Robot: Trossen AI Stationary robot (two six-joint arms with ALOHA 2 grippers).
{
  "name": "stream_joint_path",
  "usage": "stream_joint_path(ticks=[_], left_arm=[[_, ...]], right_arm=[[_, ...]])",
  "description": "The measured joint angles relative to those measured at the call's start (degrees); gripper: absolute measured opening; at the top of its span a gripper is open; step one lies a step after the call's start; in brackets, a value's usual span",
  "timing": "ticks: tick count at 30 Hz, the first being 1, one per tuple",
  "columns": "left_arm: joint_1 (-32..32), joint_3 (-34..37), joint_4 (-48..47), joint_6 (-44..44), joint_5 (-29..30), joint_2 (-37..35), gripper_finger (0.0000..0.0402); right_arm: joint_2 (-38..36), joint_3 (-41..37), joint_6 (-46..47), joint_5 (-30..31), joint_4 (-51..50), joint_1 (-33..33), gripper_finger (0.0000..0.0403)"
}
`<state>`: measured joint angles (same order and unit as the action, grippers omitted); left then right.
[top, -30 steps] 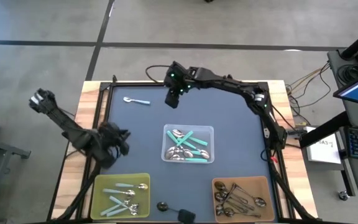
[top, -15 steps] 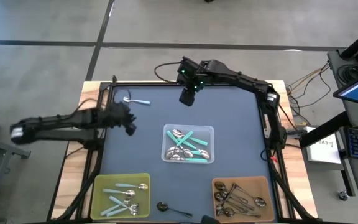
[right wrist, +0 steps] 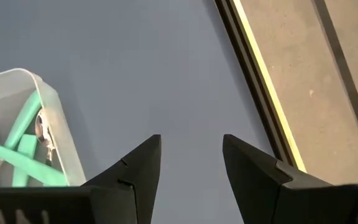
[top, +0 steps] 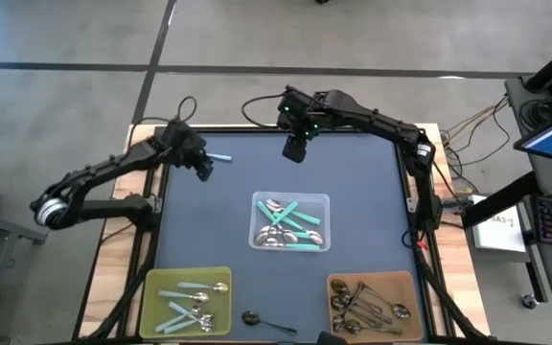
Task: Sort silverware by color (type)
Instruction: Put the light blue spoon into the yellow bin
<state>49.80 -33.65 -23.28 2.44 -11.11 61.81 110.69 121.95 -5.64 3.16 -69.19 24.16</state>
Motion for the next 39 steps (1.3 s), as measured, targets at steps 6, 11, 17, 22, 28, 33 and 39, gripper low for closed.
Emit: stream_joint_path(ticks=[6,11,17,22,28,33,39], left_arm=[[-0.09,-6.93,-6.16,8.55,1.10,9.25,0.0077],[-0.02,-12.61,-11.17,17.01,5.92,16.78,0.0102],[-0.09,-17.14,-14.35,24.37,6.78,24.36,0.0120],[-0.04,-18.50,-14.42,28.35,11.50,28.19,0.0121],[-0.08,-19.25,-13.54,31.02,11.81,29.35,0.0121],[-0.08,-19.25,-12.86,34.30,14.00,30.53,0.0121],[-0.04,-19.24,-11.41,35.60,16.78,31.50,0.0121]], right_arm=[[0.00,-0.02,-1.97,-0.03,0.00,1.03,0.0164],[0.00,-0.02,-3.16,0.02,0.02,3.01,0.0164],[0.00,-0.02,-3.35,0.02,0.41,6.01,0.0164],[0.00,-0.02,-3.37,0.04,0.98,8.07,0.0164],[0.00,-0.38,-3.43,0.02,3.13,9.89,0.0164],[-0.02,-0.93,-4.20,-0.01,5.06,10.69,0.0164],[-0.02,-2.86,-4.97,-0.07,7.11,11.01,0.0164]])
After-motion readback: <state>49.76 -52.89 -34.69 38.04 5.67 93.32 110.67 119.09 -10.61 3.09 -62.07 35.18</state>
